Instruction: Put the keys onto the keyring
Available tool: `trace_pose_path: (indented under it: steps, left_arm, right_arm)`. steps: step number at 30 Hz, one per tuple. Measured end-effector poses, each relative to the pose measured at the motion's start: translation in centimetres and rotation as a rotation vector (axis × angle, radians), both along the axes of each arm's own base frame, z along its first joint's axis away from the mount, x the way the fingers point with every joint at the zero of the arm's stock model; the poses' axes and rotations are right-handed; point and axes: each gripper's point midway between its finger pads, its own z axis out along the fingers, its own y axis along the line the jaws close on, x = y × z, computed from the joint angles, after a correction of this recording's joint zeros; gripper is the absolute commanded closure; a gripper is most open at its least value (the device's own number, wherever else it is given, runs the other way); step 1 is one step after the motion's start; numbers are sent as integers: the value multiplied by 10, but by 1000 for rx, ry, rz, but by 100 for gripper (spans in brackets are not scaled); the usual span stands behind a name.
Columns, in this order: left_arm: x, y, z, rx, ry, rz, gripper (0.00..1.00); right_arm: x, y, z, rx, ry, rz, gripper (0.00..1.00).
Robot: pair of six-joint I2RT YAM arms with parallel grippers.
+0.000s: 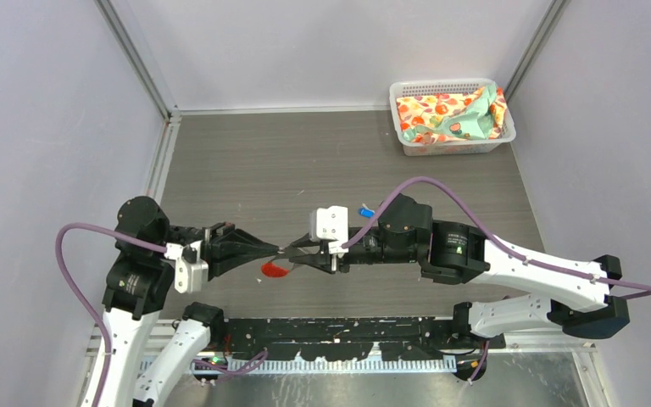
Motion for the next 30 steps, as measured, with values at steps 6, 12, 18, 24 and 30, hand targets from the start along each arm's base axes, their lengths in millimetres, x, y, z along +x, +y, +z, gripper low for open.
trace_pose_path:
  steps: [6,12,18,24,30]
  left_arm:
    - [0,0,0,5,32,-1,100]
    - [0,0,0,6,38,-2,100]
    - [1,0,-1,10,57,5,100]
    - [2,0,-2,18,107,8,64]
    - [12,-2,-14,53,260,34,64]
  right_arm:
    - [1,4,1,9,-6,3,78]
    - [1,7,3,21,-9,4,84]
    - [1,10,1,15,-8,10,99]
    - [0,11,3,-2,-6,8,99]
    - [7,17,6,-98,30,-29,99]
